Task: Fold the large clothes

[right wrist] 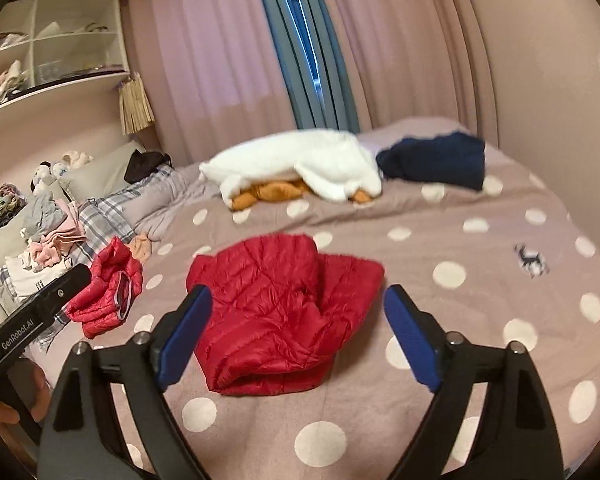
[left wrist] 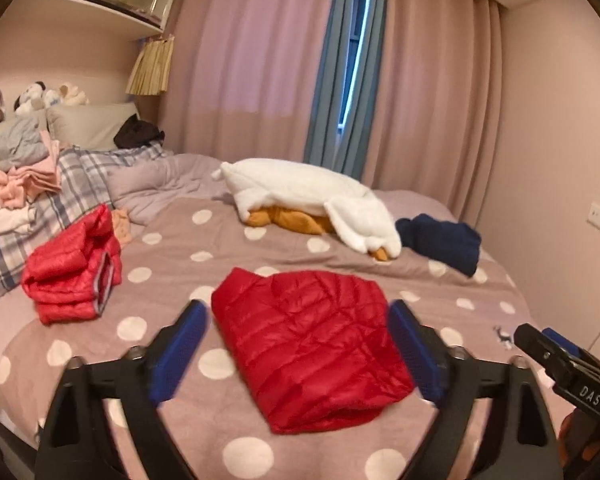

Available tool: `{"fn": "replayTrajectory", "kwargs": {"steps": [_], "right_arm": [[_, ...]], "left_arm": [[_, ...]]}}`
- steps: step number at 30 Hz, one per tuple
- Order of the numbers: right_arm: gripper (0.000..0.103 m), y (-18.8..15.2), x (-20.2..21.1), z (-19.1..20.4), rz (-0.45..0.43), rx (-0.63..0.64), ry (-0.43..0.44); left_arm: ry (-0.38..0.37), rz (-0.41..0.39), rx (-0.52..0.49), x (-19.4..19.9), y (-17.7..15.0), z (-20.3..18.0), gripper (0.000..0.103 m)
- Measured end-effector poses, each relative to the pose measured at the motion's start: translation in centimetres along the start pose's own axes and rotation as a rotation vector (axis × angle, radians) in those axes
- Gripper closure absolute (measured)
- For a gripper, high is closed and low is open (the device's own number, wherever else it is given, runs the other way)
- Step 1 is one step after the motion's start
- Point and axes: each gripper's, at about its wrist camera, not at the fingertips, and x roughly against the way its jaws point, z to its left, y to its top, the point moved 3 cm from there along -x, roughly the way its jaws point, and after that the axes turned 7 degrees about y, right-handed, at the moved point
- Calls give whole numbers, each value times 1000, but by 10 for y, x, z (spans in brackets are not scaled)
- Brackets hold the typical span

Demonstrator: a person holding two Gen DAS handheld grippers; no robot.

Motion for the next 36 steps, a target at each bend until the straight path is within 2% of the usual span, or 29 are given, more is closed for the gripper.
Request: {"fn": "replayTrajectory", "kwargs": {"steps": [2,5,8,11,18,26,33,36], "right_arm": [[0,2,10,4,-22,15,1],[0,3,20,11,-38,49,-6],[0,3,24,13,-37,63,-26],[0,2,28,13,-40,60,-35],[0,0,29,14,-24,61,-58],[0,-1,29,19,-10,79,-68],[0,-2,27,19,-2,85,-69],[0,-1,25,18,6,87,-79]], "left_arm": [[-27,-7,9,3,0,2,2],[-34,-8,21,3,-1,4,1],[-28,35,47,-2,-2,8,1],[-57,55,73,-2,-5,10,1],[-44,32,41,6,-6,5,1],[-72,57,51,6,-8,8,1],[-36,72,53,0,-10,10,1],[-45,95,51,-3,-13,9,1]]}}
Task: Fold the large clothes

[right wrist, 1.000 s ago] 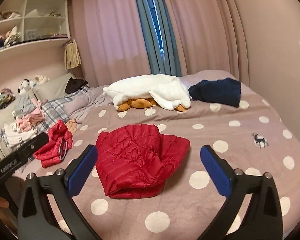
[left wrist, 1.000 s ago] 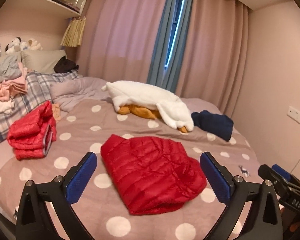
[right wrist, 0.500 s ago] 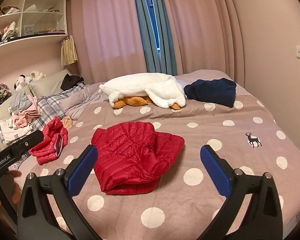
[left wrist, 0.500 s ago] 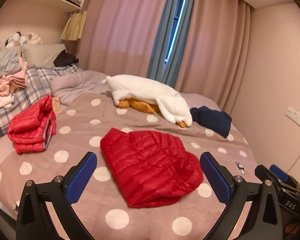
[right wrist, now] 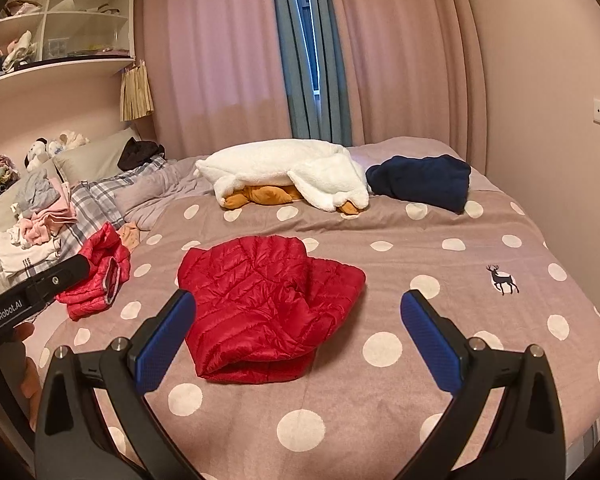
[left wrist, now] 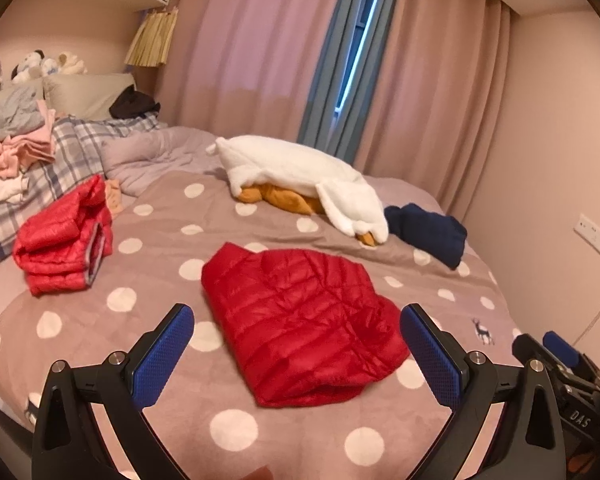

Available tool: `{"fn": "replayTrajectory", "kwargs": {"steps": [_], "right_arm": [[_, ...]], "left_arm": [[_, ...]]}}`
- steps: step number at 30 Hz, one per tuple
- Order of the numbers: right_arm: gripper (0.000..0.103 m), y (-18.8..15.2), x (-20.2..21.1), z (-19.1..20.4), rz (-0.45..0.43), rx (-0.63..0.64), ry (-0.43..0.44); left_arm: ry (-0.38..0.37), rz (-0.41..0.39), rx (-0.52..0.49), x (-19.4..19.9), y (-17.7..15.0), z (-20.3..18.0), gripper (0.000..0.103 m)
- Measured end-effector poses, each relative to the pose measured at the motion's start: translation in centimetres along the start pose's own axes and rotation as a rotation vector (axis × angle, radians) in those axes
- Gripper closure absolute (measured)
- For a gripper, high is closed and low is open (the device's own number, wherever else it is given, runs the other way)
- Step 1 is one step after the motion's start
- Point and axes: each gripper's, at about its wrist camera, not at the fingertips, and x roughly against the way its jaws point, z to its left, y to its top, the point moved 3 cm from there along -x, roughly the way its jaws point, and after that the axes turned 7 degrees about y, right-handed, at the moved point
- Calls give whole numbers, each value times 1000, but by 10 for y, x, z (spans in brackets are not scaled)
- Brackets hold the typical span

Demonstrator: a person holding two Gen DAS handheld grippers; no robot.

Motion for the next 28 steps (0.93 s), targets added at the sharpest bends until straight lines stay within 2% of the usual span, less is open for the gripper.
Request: {"fn": "replayTrajectory", "kwargs": {"steps": [11,22,28], "right_arm": [[0,-6,-1,-2,18,-7,-29],[0,-13,1,-3,35,-5,-37],[0,-16,4,-2,42,-1,-32]], "left_arm": [[48,12,-24,-4,-5,-3,1],[39,44,-35,-6,-12,-5,1],[36,14,-39,4,-16,-7,1]]}}
